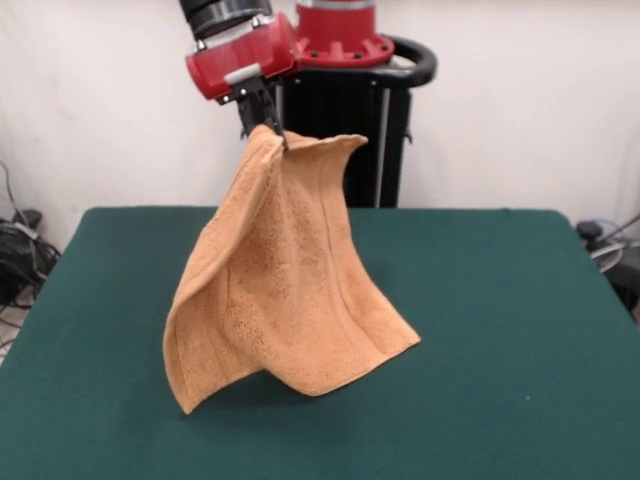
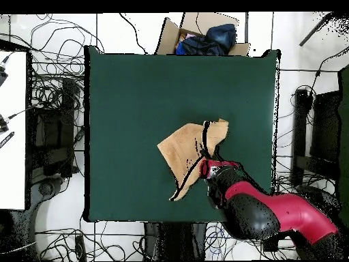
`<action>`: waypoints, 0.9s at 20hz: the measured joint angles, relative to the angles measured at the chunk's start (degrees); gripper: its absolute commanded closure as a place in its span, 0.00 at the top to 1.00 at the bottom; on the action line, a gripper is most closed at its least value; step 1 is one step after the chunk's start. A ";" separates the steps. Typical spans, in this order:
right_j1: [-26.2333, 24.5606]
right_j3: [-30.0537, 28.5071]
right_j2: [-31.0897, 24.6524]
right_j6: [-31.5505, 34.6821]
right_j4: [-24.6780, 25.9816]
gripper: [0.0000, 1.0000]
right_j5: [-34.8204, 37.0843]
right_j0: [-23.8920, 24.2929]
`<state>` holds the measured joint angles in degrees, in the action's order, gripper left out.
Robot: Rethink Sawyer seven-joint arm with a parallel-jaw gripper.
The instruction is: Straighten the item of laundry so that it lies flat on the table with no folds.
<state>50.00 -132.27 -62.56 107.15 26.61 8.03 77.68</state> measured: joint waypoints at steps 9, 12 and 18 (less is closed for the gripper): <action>0.01 0.00 -1.16 0.00 3.13 0.00 0.01 0.68; 0.07 0.00 -1.21 0.00 3.85 0.00 0.01 0.69; 0.10 0.01 -1.23 0.00 3.99 0.00 0.01 0.68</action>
<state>50.10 -132.26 -63.79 107.15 30.59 8.04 78.36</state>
